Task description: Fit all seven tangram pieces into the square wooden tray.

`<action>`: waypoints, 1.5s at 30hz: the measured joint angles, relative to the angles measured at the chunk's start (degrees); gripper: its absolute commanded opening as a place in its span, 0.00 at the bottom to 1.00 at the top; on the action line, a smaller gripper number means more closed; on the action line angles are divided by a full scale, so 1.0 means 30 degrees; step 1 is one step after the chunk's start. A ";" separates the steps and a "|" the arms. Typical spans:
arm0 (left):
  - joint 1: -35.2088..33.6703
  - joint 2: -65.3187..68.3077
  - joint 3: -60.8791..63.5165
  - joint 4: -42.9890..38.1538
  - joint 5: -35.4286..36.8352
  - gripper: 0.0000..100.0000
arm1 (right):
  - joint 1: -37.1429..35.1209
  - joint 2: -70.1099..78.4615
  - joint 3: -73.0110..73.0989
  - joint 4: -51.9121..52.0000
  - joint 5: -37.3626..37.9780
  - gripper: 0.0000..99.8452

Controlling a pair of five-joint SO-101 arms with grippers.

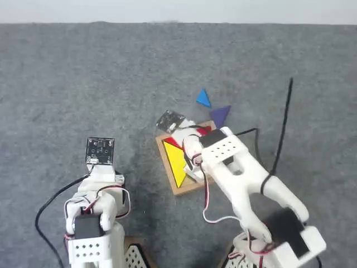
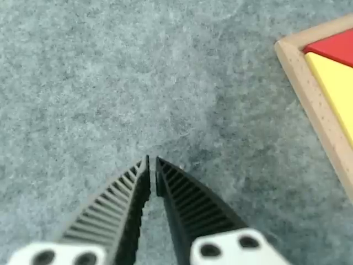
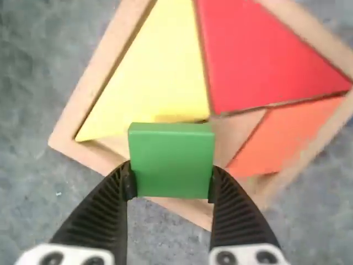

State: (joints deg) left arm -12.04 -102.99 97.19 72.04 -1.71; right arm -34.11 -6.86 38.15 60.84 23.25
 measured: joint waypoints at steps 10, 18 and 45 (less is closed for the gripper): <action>0.0000 0.0000 0.0000 0.0000 0.0000 0.02 | -0.1026 0.0498 0.0000 0.0762 0.1993 0.12; 0.0000 0.0000 0.0000 0.0000 0.0000 0.02 | -0.1055 0.0498 0.0000 0.0908 0.1993 0.12; 0.0000 0.0000 0.0000 0.0000 0.0000 0.02 | -0.1055 -0.3722 0.0908 0.0938 0.1465 0.35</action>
State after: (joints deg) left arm -12.04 -102.99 97.19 72.04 -1.71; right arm -37.27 -18.02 40.88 63.65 27.65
